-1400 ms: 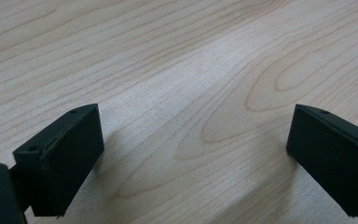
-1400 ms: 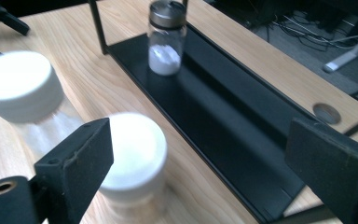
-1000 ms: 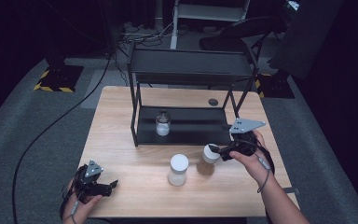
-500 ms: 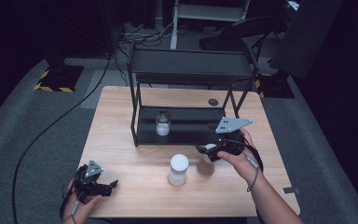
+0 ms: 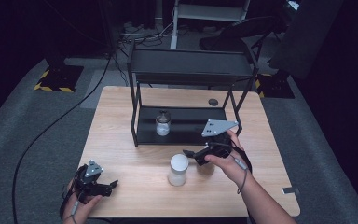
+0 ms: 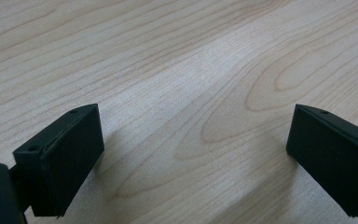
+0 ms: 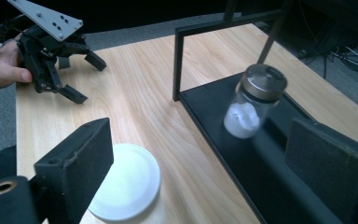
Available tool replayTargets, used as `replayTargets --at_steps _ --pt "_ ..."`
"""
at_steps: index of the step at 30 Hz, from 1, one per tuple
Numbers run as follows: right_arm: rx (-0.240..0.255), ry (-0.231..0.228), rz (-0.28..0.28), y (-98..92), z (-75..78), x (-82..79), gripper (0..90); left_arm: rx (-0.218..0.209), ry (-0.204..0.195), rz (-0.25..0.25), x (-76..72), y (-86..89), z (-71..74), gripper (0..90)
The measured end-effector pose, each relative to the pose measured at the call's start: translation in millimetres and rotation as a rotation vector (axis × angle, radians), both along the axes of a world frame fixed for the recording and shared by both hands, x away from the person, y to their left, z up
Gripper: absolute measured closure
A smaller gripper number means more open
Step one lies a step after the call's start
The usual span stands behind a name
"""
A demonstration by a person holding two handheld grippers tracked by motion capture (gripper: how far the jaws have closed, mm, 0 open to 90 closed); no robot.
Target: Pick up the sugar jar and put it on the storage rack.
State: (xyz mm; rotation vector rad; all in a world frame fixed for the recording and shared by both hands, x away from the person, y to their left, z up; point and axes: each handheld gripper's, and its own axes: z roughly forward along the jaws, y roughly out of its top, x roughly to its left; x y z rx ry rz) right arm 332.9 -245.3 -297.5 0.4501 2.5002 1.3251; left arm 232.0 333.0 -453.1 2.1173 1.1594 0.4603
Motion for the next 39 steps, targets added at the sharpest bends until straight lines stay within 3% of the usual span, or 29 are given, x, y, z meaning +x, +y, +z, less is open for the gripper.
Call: replayTargets --at_steps 26,39 --pt "0.011 0.079 0.044 19.8 -41.1 -7.5 7.6 0.000 0.000 0.000 -0.1 0.0 0.0 3.3" --pt "-0.012 0.115 0.048 24.6 -63.4 -7.0 8.8 0.000 0.000 -0.001 -0.2 0.0 -0.1 3.2"
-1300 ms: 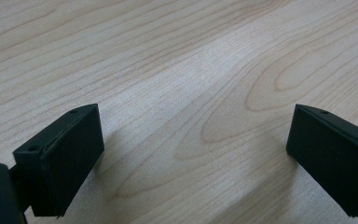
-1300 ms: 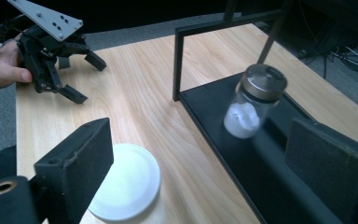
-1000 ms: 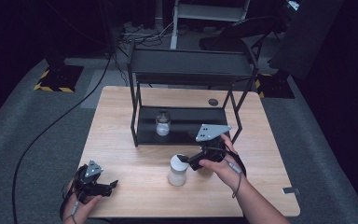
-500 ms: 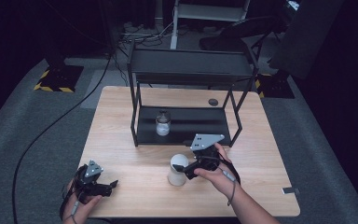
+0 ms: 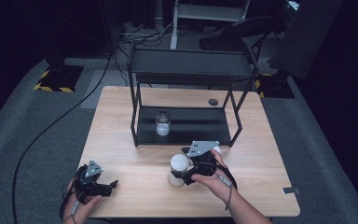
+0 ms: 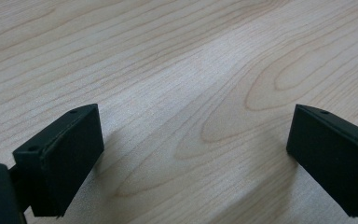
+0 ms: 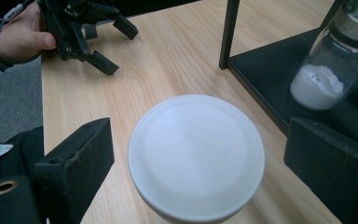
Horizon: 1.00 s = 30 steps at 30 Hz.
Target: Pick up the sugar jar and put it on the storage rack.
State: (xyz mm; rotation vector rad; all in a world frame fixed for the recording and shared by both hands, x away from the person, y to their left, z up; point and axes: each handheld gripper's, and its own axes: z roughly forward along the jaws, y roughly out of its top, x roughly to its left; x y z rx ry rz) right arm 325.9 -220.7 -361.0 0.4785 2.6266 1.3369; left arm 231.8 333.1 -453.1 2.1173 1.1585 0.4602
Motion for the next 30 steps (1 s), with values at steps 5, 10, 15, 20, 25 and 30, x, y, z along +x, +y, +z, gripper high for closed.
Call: replayTargets --at_steps 5,10,15,20,25,30 --pt "-0.010 0.003 0.000 1.5 -4.8 0.2 10.9 0.000 0.000 0.001 -0.1 -0.1 0.0 3.2" --pt "-0.022 0.006 0.004 3.4 -9.6 0.9 15.5 0.000 0.000 0.001 -0.1 -0.1 0.0 3.2" --pt "-0.038 0.000 0.015 5.8 -13.5 1.6 24.1 0.000 0.000 0.001 -0.1 -0.1 0.0 3.2" --pt "-0.051 -0.009 0.023 7.9 -10.9 0.9 32.6 0.000 -0.001 0.000 -0.1 -0.1 -0.1 3.2" --pt "-0.072 -0.013 0.022 10.8 -6.6 0.1 33.2 0.000 -0.001 0.000 -0.1 0.0 0.0 3.2" --pt "-0.081 -0.002 0.033 12.4 -3.1 2.8 33.4 0.000 0.000 0.000 0.0 0.0 0.0 3.2"
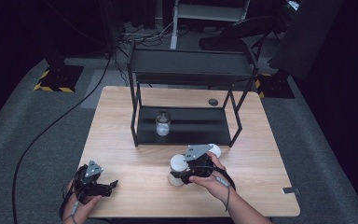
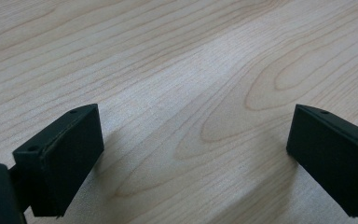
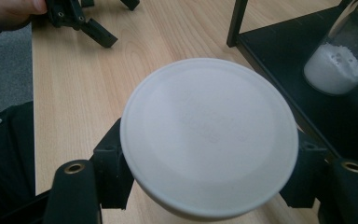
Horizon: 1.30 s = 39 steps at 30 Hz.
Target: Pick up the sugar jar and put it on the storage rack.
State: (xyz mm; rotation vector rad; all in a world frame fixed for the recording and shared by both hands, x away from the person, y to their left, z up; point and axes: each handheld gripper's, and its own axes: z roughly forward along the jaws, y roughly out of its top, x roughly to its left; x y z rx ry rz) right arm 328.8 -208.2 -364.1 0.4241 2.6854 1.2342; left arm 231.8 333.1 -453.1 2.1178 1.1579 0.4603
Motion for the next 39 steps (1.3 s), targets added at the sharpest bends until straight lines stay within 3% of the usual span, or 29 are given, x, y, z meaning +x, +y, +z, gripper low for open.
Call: replayTargets --at_steps 6,20,31,39 --pt "0.006 0.004 0.010 0.0 8.0 1.7 33.5 0.000 0.000 0.000 0.0 0.0 0.0 3.2" --pt "0.022 -0.042 0.025 -0.7 47.8 9.7 33.5 0.000 0.000 0.000 0.0 0.0 0.0 3.2" --pt "0.032 -0.071 0.002 -3.9 77.4 23.0 33.5 -0.001 0.000 0.001 -0.3 0.0 -0.2 3.2" --pt "0.046 -0.061 -0.026 -5.2 86.8 36.0 33.4 -0.001 -0.001 0.001 -0.3 0.0 -0.2 3.2"
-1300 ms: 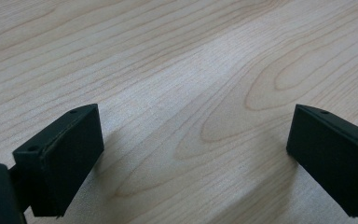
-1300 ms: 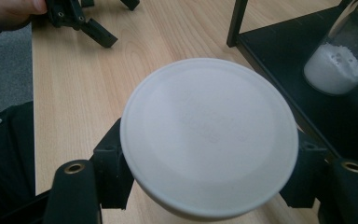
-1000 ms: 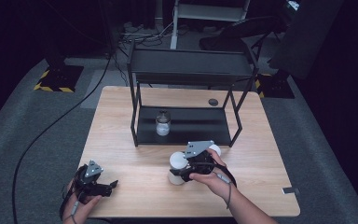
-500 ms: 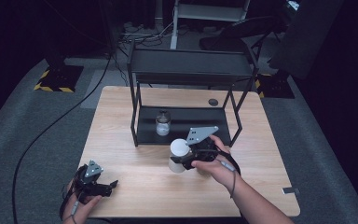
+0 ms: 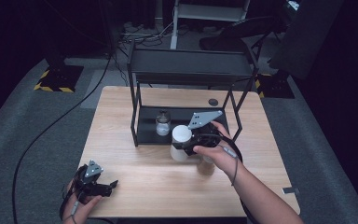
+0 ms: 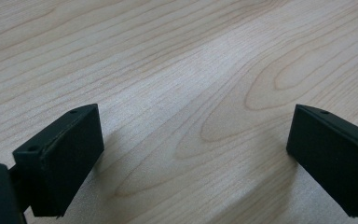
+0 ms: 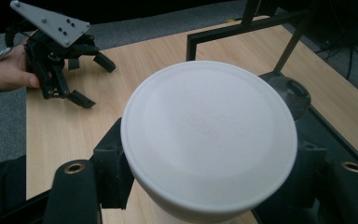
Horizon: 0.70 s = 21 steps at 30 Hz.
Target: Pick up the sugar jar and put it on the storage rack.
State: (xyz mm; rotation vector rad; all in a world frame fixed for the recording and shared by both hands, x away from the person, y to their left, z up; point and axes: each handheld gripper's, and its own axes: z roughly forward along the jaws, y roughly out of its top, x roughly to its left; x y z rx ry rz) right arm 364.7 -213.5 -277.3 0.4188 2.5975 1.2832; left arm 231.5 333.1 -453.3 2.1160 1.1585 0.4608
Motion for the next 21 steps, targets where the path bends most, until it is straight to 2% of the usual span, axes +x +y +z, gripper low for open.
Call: replayTargets --at_steps 11,14,15,21 --pt "-0.005 -0.041 -0.029 0.9 9.5 23.7 33.5 0.000 0.000 0.000 0.0 0.0 0.0 3.2" --pt "-0.007 -0.043 -0.034 1.0 10.4 28.9 33.4 0.000 0.001 0.000 0.1 0.0 0.1 3.2" --pt "-0.008 -0.038 -0.039 0.4 10.5 35.5 33.5 0.000 0.001 0.000 0.1 0.0 0.1 3.2" --pt "-0.021 -0.041 -0.062 -0.5 8.4 52.1 33.4 0.000 0.001 0.000 0.1 0.1 0.1 3.2"
